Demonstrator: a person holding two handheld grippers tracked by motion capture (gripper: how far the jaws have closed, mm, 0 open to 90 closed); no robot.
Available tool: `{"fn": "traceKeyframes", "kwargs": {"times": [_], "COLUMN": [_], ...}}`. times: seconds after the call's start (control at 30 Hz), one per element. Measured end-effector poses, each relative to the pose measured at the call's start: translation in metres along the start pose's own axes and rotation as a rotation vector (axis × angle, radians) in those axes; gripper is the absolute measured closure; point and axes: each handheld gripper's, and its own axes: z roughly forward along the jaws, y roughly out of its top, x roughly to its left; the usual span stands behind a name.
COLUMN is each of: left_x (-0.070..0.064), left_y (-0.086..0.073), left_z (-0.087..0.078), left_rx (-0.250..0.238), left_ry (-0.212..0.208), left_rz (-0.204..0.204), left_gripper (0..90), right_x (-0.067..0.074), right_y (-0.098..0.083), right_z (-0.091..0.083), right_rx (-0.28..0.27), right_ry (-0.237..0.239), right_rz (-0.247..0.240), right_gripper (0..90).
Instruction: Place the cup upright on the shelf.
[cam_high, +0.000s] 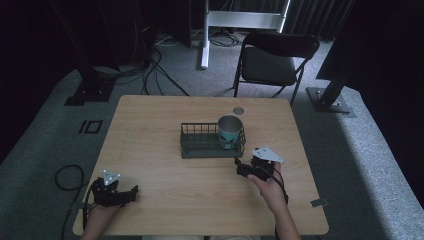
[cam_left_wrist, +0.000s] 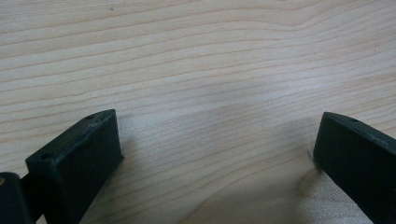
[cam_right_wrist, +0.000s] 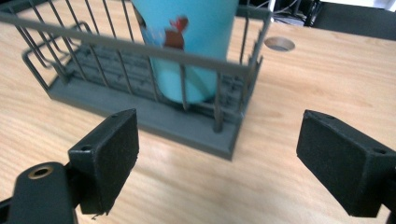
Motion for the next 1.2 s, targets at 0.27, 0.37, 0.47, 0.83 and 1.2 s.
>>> {"fn": "traceKeyframes", "kwargs": {"times": [0.27,0.37,0.47,0.83,1.2], "left_x": [0.000,0.000,0.000,0.000,0.000], "left_y": [0.000,0.000,0.000,0.000,0.000], "left_z": [0.000,0.000,0.000,0.000,0.000], "left_rx": [0.000,0.000,0.000,-0.001,0.000], "left_ry": [0.000,0.000,0.000,0.000,0.000], "left_rz": [0.000,0.000,0.000,0.000,0.000], "left_gripper": [1.5,1.5,1.4,1.5,1.5], "right_x": [-0.012,-0.014,-0.017,-0.038,-0.064], "right_y": [-0.020,-0.028,-0.035,-0.057,-0.067], "right_z": [-0.006,-0.009,-0.012,-0.031,-0.048], "right_rx": [0.040,0.080,0.091,0.136,0.161], "right_ry": [0.000,0.017,0.019,-0.006,-0.029], "right_rz": [-0.018,-0.068,-0.054,-0.018,0.026], "right_gripper": [12.9,12.9,12.9,12.9,12.9]}}
